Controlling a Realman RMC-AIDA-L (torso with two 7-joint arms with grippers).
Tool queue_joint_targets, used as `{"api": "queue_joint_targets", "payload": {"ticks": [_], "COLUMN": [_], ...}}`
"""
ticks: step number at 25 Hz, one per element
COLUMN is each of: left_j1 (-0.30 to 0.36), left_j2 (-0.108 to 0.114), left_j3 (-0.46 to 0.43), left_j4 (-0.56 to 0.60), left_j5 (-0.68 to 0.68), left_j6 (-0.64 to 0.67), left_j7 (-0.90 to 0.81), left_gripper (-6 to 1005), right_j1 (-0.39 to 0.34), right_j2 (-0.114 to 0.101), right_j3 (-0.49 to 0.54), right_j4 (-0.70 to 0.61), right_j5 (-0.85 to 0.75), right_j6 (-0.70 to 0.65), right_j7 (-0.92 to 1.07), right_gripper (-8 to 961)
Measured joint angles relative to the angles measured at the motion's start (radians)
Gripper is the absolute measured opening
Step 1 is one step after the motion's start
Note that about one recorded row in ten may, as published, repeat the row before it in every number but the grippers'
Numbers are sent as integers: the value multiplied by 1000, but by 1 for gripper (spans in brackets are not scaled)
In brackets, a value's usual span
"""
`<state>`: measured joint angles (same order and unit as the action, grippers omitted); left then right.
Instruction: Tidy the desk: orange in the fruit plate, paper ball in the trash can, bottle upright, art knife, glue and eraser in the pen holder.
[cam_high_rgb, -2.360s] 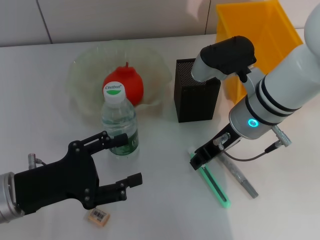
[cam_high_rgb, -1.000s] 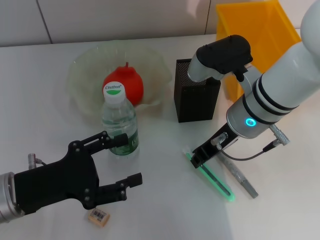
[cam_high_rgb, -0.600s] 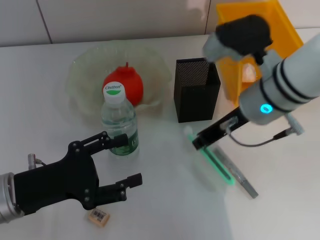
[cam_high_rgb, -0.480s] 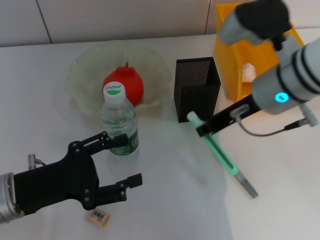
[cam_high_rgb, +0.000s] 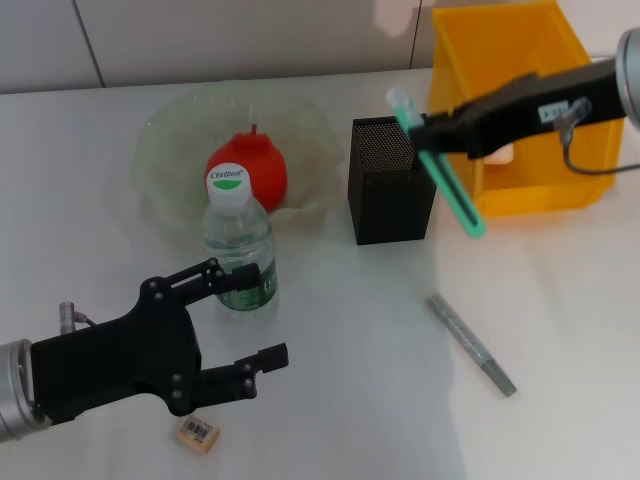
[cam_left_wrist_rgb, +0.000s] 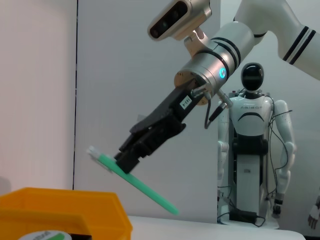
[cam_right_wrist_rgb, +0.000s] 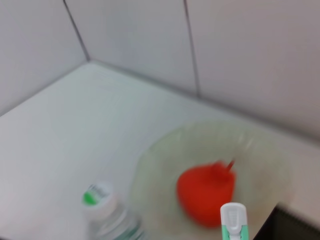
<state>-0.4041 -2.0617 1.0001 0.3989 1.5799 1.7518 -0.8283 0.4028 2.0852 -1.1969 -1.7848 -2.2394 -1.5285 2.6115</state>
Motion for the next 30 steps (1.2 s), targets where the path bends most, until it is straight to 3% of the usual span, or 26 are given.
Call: {"api": "queue_joint_targets", "payload": {"ticks": [4,5,9,12,21,25,30], "left_j1": [-2,-2,-3,-4,-6,-5,-6], "left_j2": [0,-1,-2,-3,-3,-3,-3], "left_j3": [0,0,0,0,0,0,0], "left_j4": [0,0,0,0,0,0,1], "left_j5": [0,0,0,0,0,0,0], "left_j6": [2,3,4,7,12,12,15], "left_j7": [0,0,0,0,-8,-19,-30], "left_gripper": [799,799,799,799,799,799,799], "right_j1": [-33,-61,-87,-96,-81,-72,-79], "right_j2": [2,3,2,-1,0,2,-3], "right_j3": [3,-1,-2,5,-10,-15,1], "right_j4": [3,24,69,179,440,608,686], "right_j5": [36,103,230,380,561,743,868], "right_j6": [107,188,267,361,466,474,464], "right_j7": [-120,-226,-362,-554,-906,-1133,-1231], "right_gripper": [172,172,171,171,170,169,169]}}
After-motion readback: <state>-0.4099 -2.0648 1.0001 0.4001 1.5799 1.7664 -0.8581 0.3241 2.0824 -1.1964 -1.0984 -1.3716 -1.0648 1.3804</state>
